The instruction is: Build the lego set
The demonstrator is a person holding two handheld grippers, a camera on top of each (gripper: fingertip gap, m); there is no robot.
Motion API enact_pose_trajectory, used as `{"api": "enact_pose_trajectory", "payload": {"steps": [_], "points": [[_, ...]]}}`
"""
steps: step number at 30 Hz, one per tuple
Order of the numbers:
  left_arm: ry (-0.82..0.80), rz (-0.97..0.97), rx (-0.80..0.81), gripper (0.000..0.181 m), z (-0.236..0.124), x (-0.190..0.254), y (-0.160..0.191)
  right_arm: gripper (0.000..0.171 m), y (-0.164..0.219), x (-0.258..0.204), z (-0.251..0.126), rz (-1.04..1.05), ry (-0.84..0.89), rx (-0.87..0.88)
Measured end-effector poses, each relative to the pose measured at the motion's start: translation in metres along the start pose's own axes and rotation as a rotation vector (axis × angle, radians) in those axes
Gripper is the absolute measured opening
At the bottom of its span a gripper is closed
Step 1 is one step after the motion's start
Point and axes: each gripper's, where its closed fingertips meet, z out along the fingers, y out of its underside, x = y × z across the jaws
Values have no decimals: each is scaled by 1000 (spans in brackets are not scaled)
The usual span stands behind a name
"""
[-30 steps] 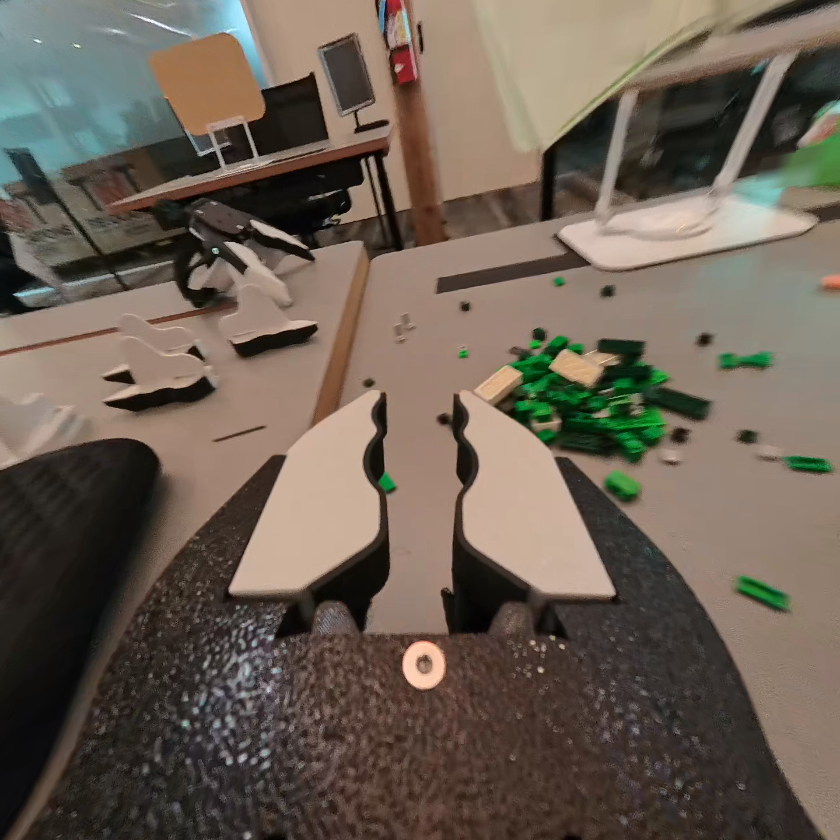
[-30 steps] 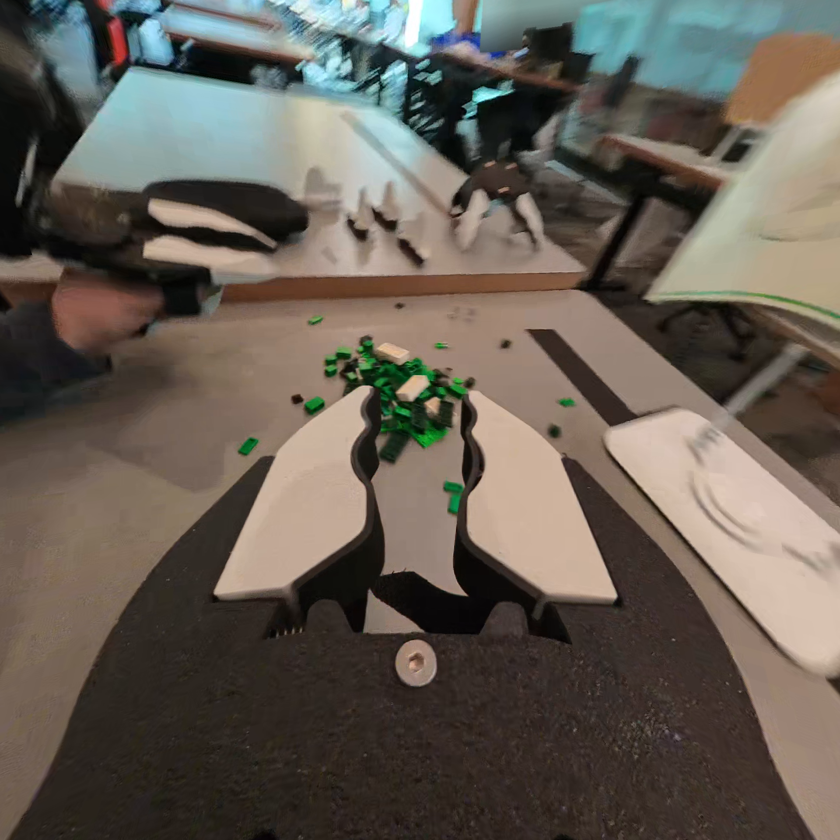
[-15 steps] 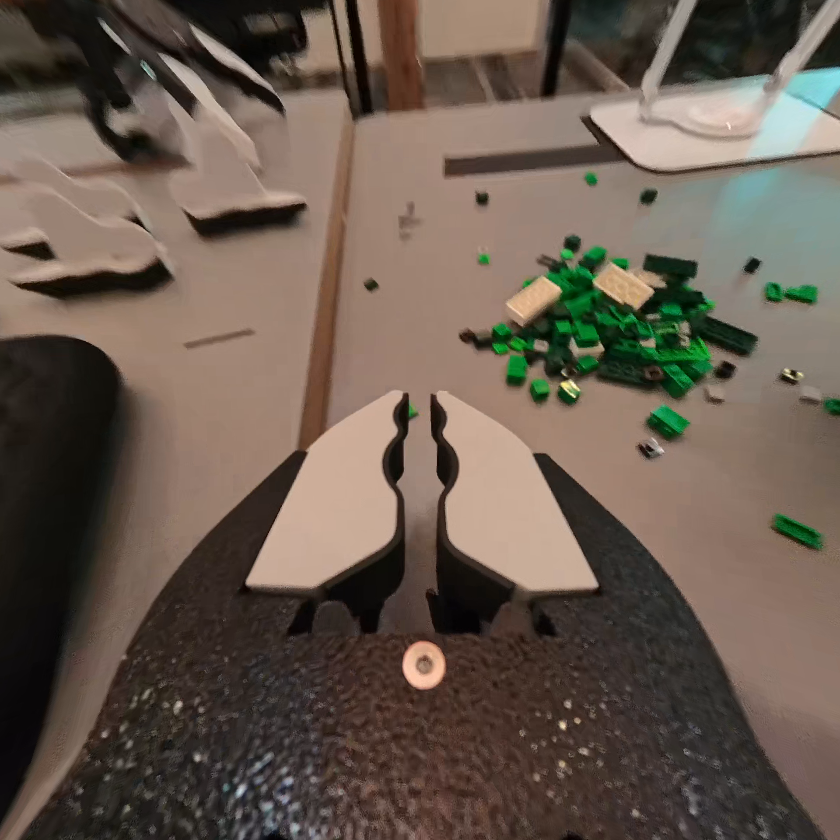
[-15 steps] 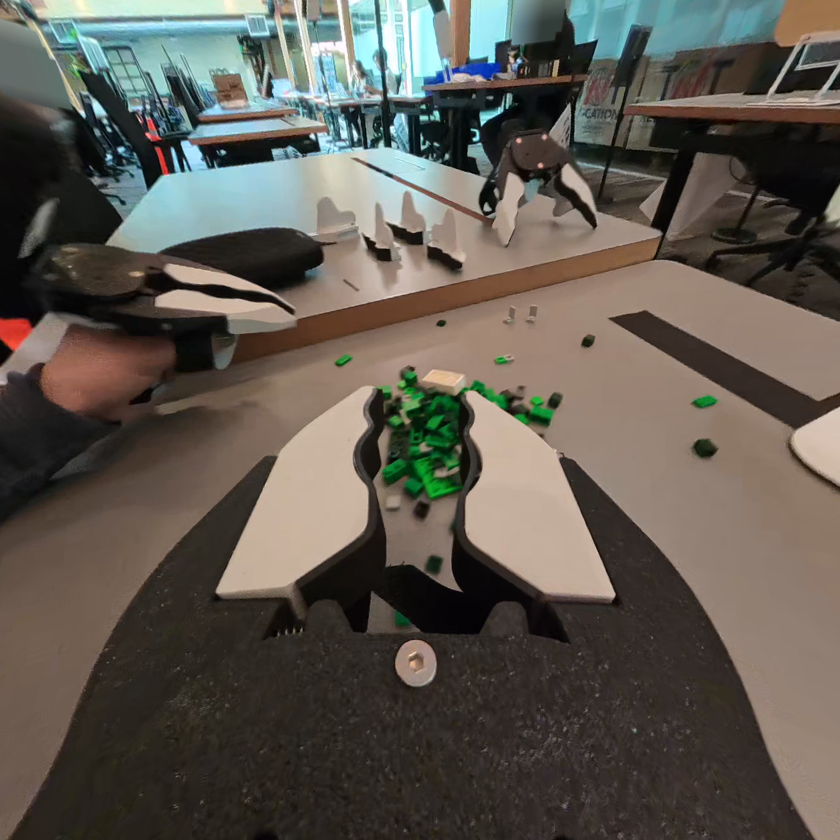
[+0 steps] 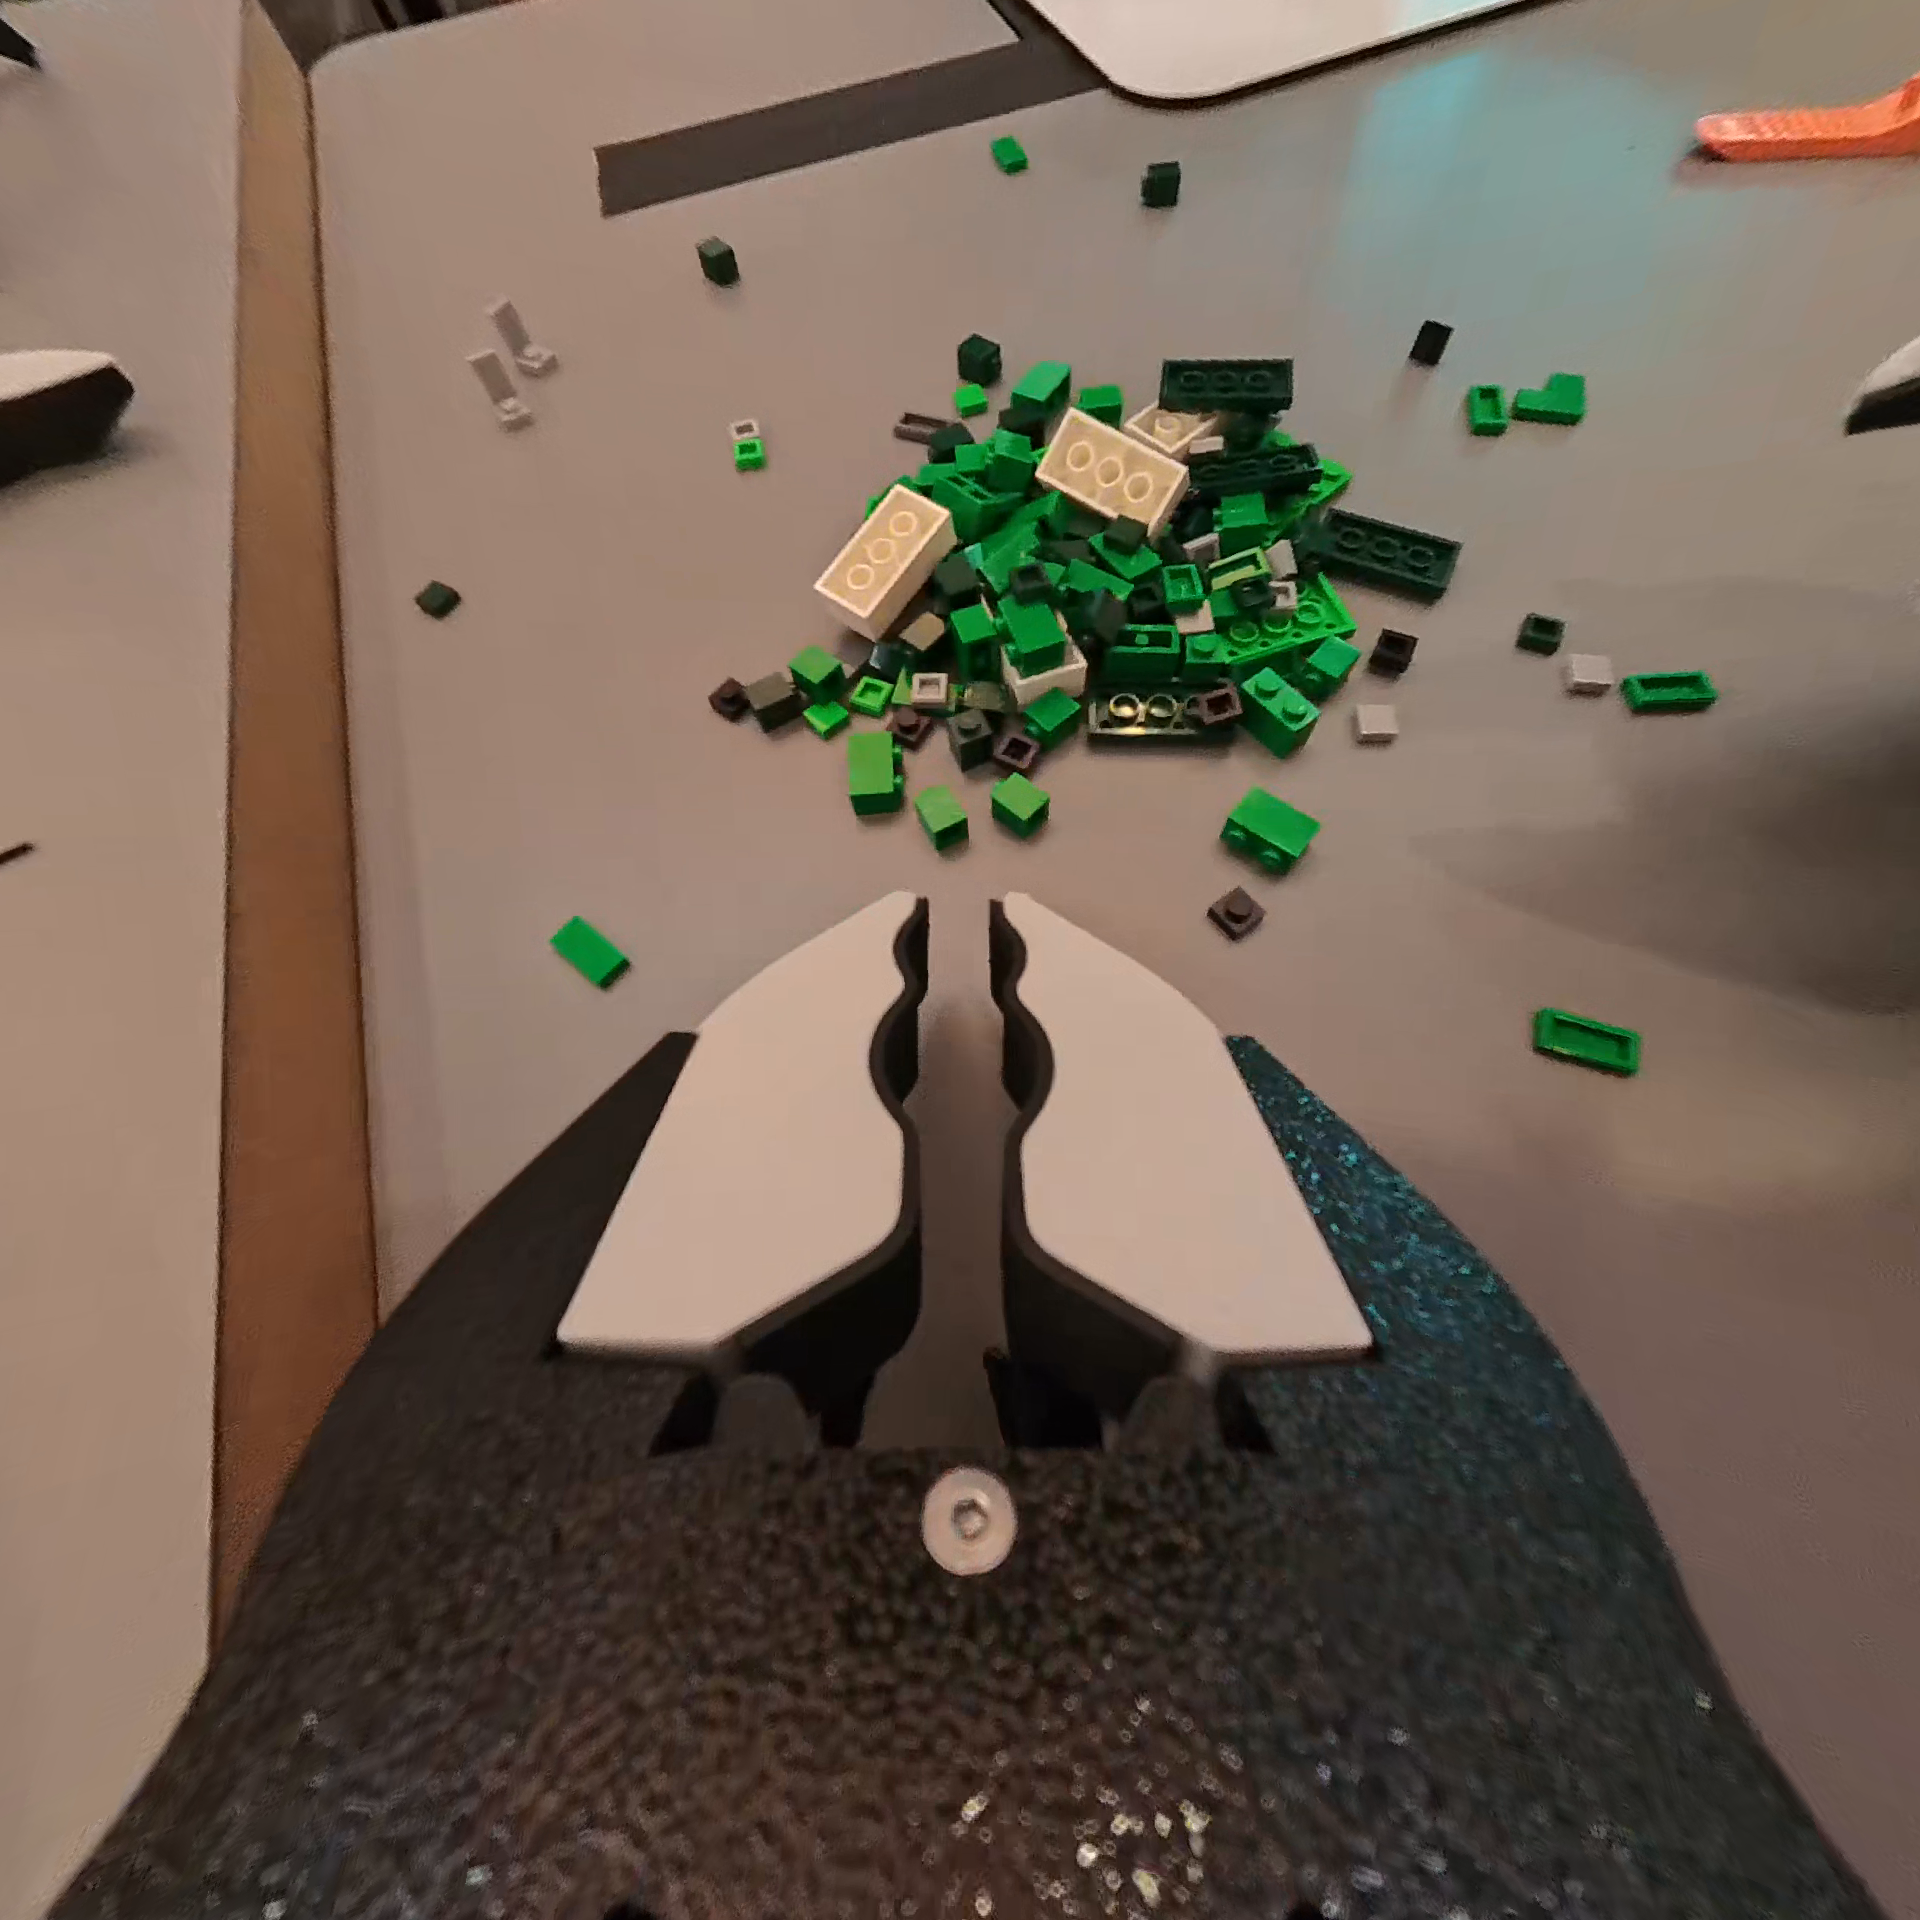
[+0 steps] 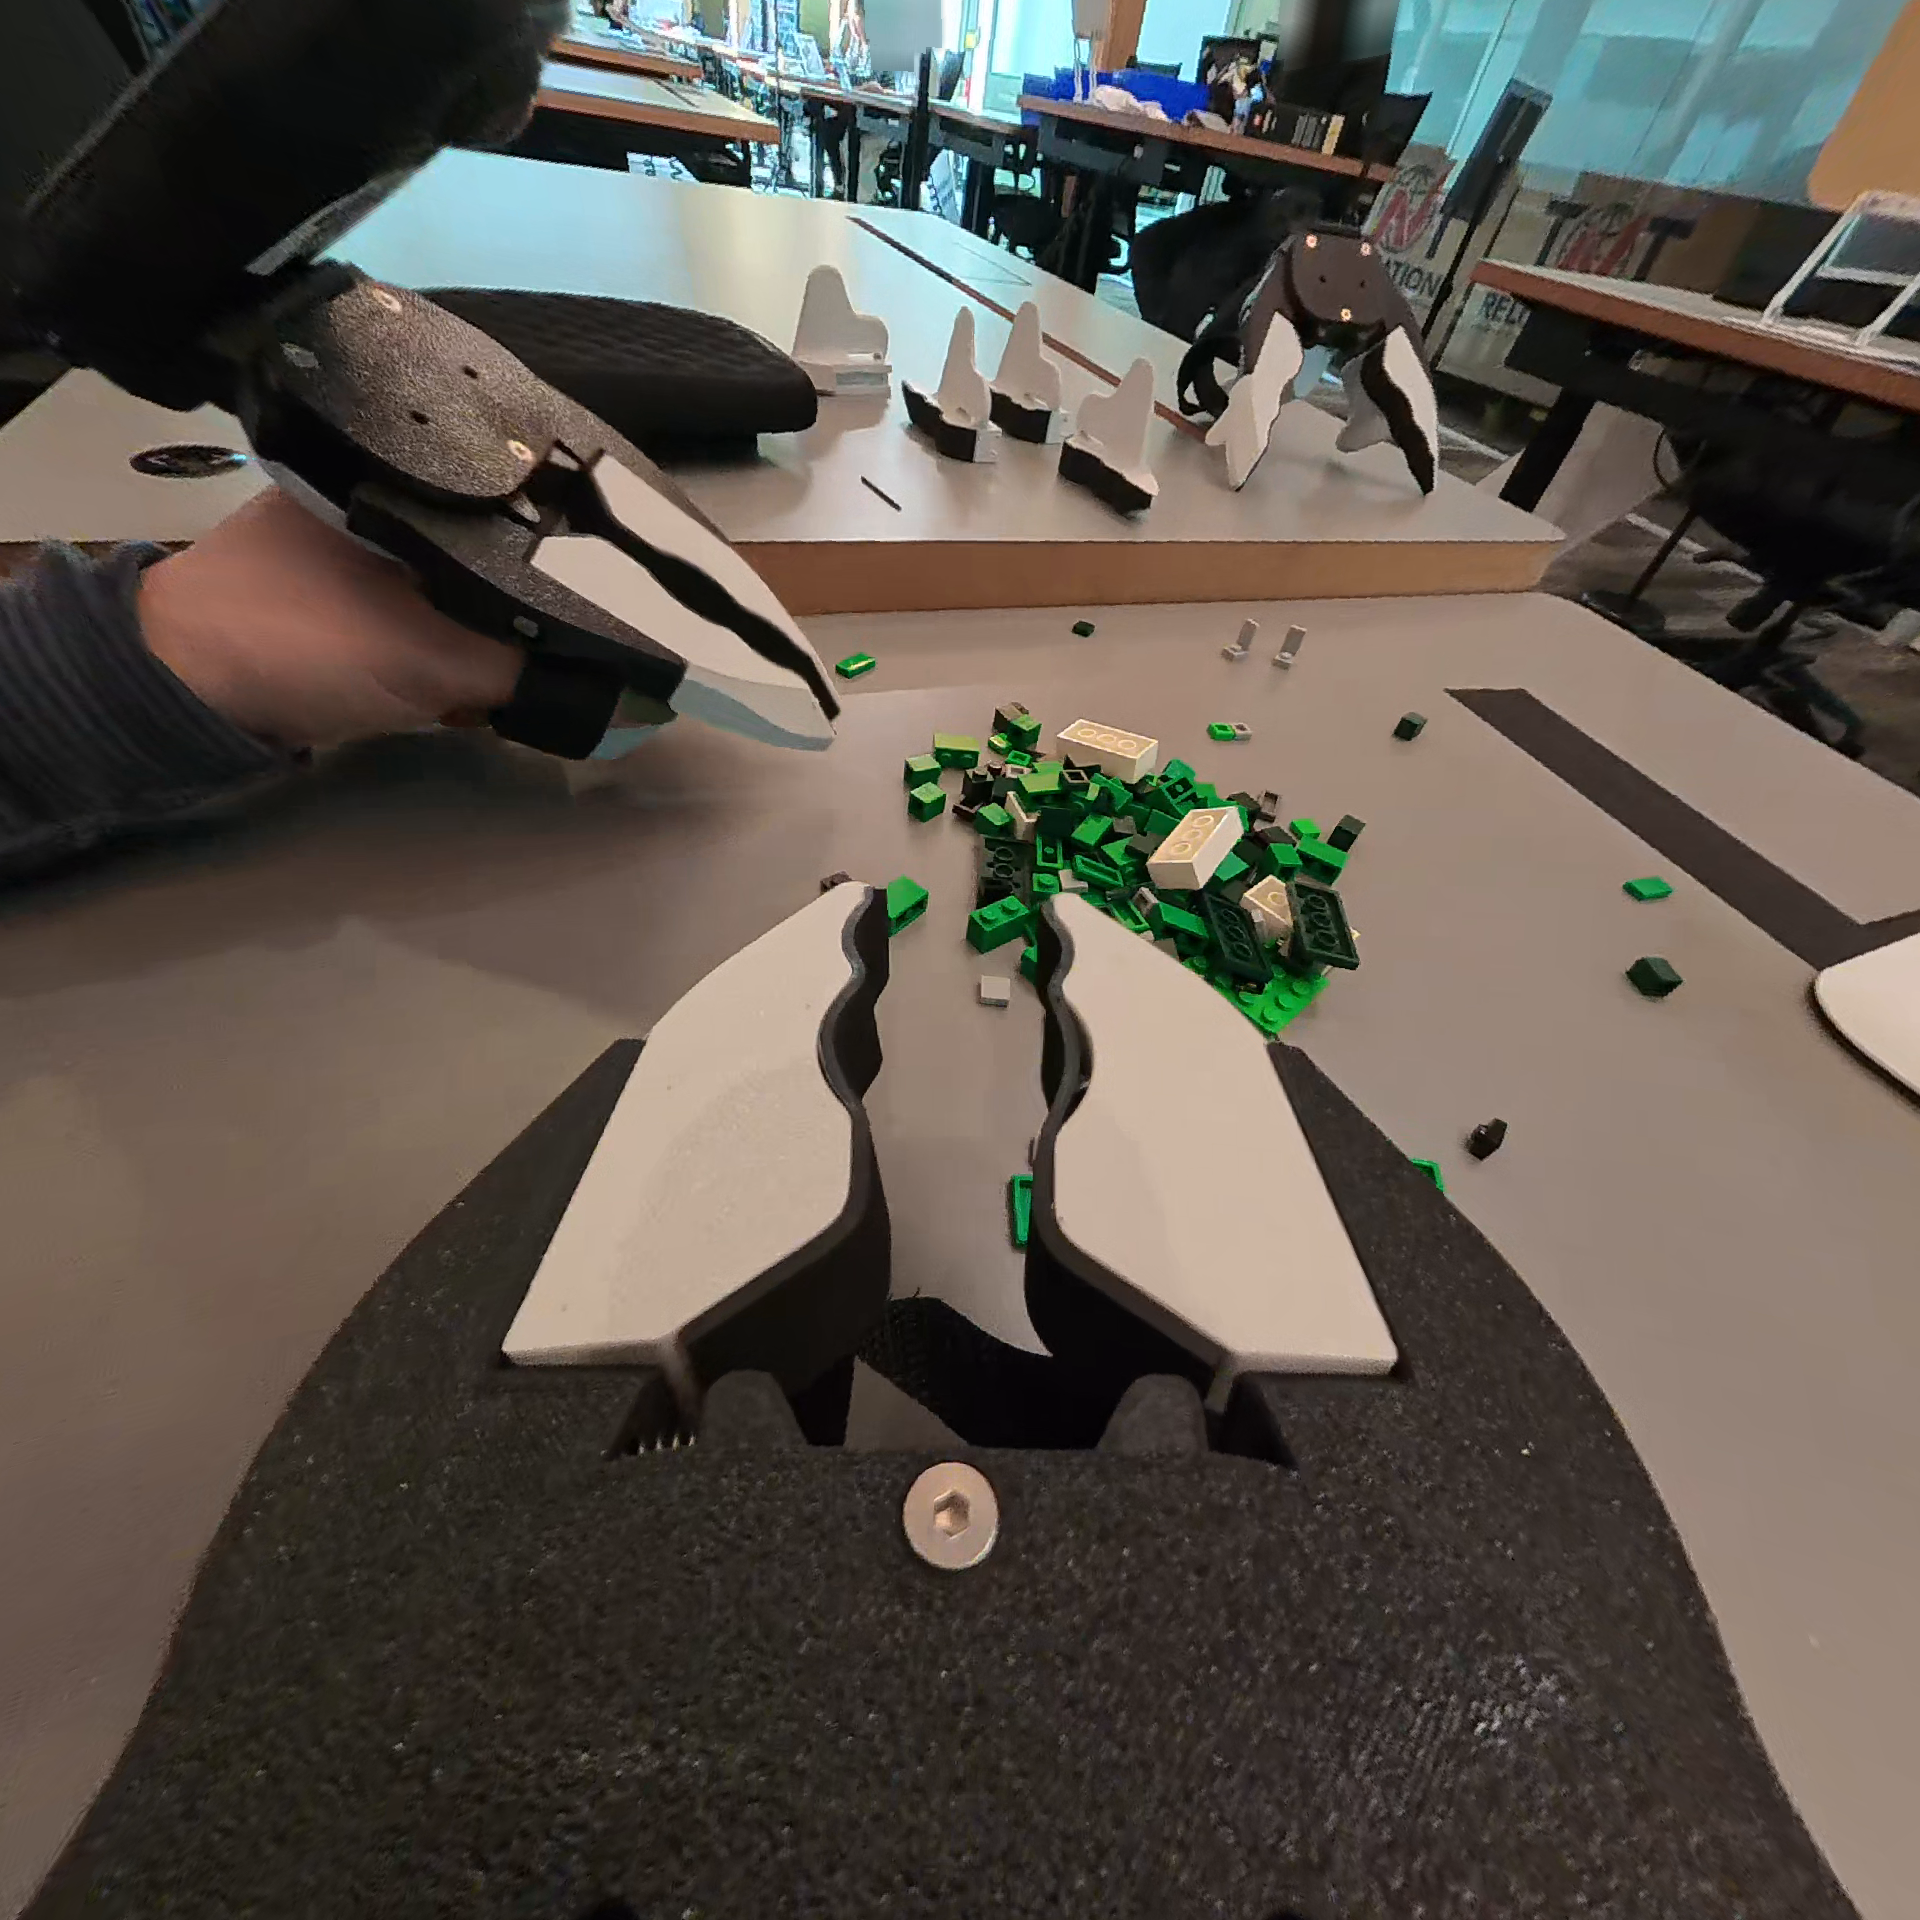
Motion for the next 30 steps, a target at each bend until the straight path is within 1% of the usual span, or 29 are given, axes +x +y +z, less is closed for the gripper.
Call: {"api": "enact_pose_trajectory", "payload": {"steps": [5, 12, 24, 30], "points": [[-20, 13, 12, 10, 0, -2, -2, 26, -6, 4, -5, -3, 28, 64], [-30, -2, 5, 10, 1, -5, -1, 25, -10, 13, -9, 77, 29, 108], [-24, -35, 1, 8, 1, -7, -1, 25, -9, 12, -9, 79, 21, 106], [-29, -17, 10, 3, 1, -6, -2, 25, -10, 12, -9, 86, 18, 108]]}}
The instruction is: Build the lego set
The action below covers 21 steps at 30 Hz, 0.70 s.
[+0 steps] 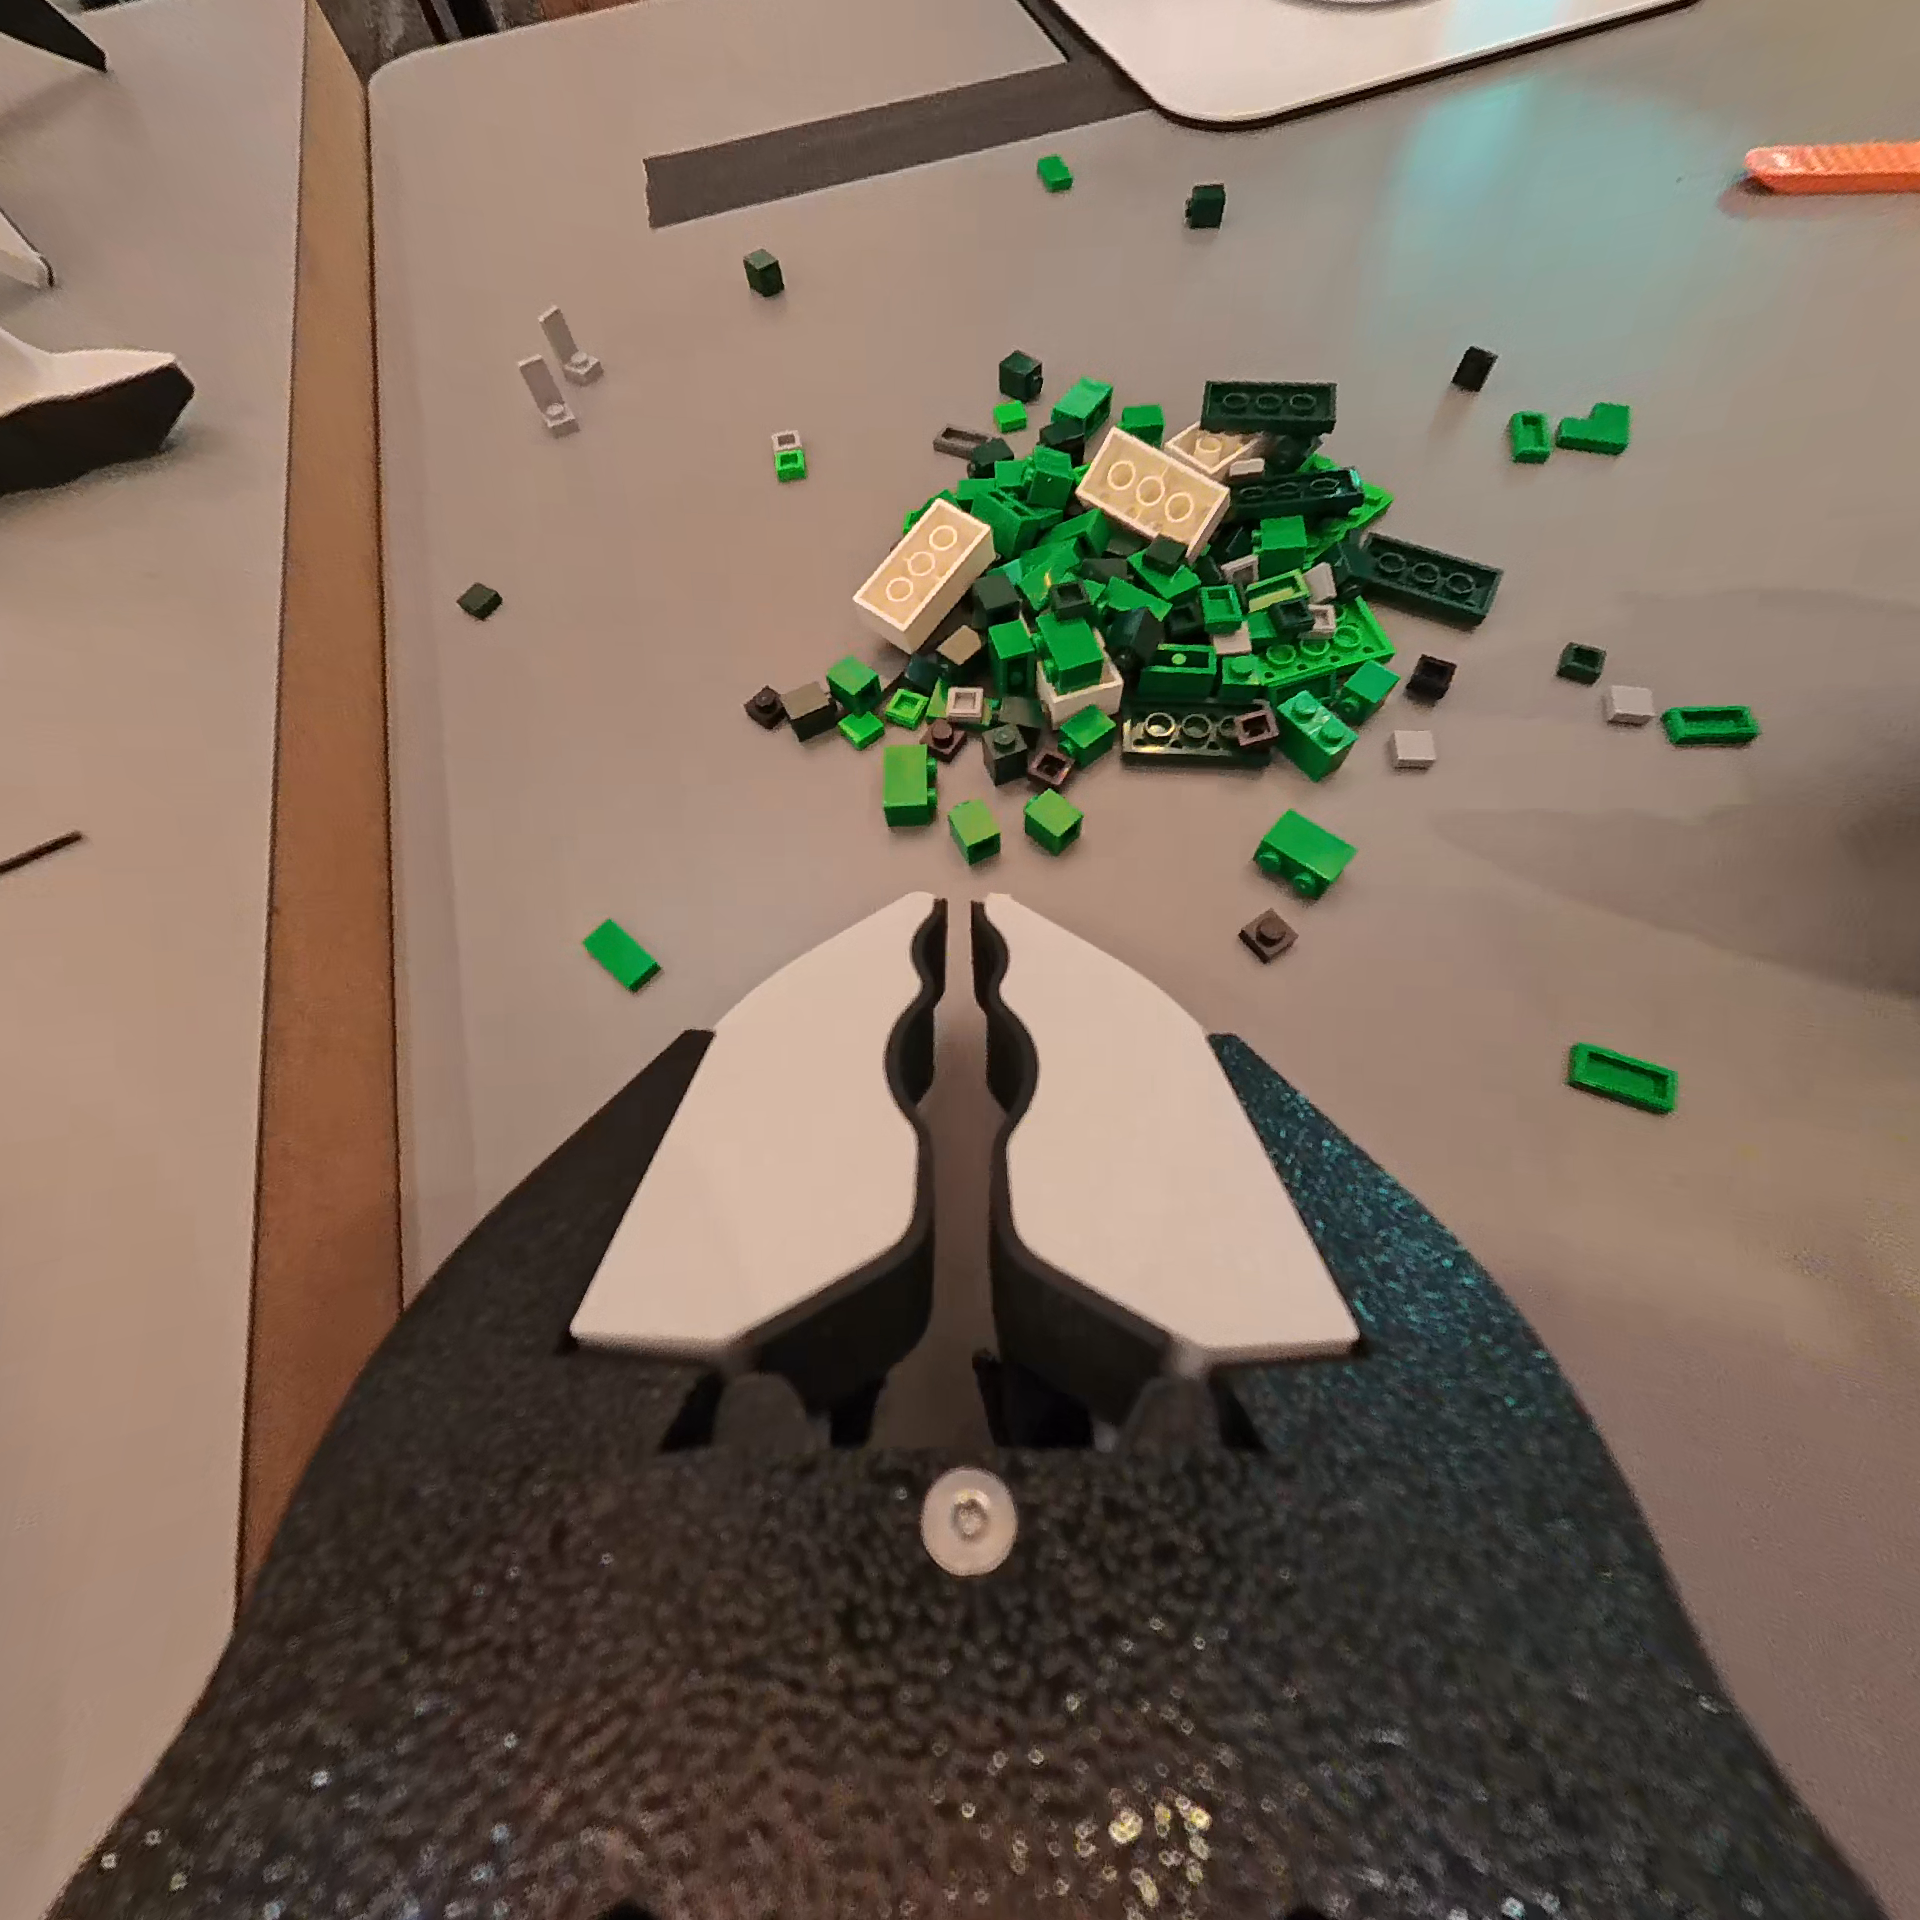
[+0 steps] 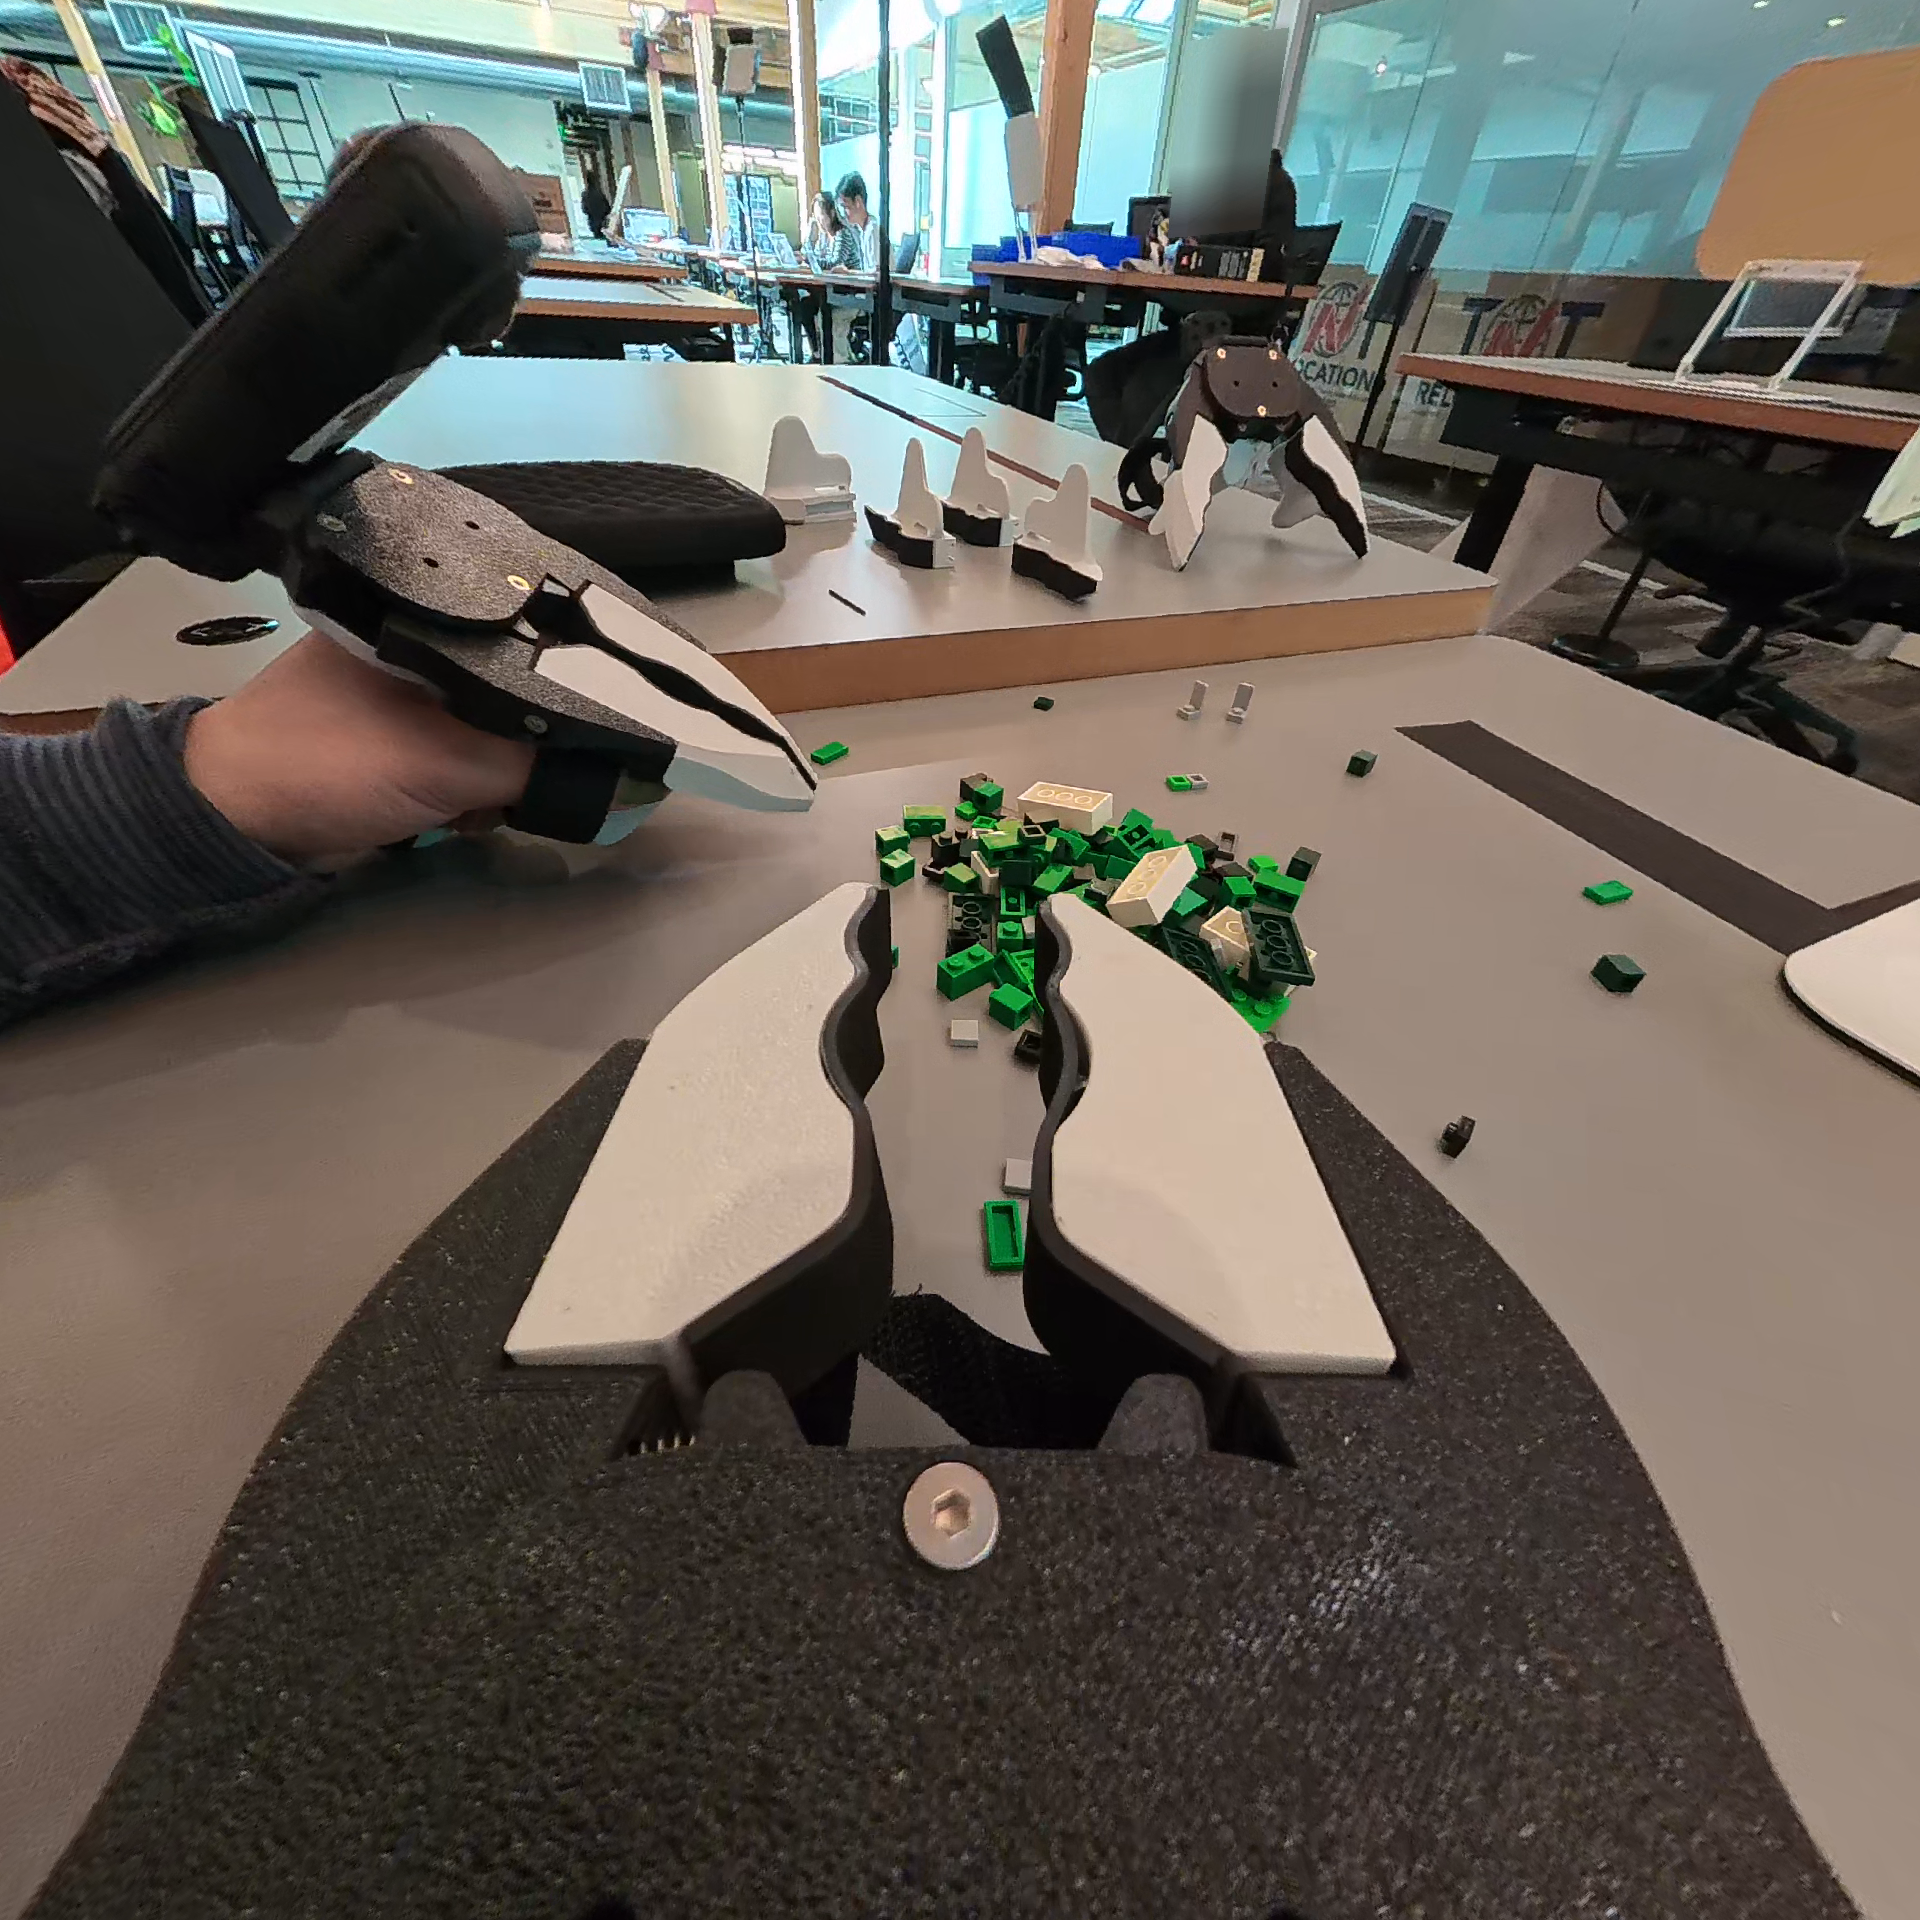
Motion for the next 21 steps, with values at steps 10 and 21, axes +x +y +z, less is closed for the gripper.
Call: {"api": "enact_pose_trajectory", "payload": {"steps": [10, 21], "points": [[-4, 15, -19, 3, 2, 1, 2, 25, 0, 0, 0, 6, -4, 0], [-10, 37, -38, 4, 4, 2, 4, 25, 0, 0, 0, 8, -5, 1]]}}
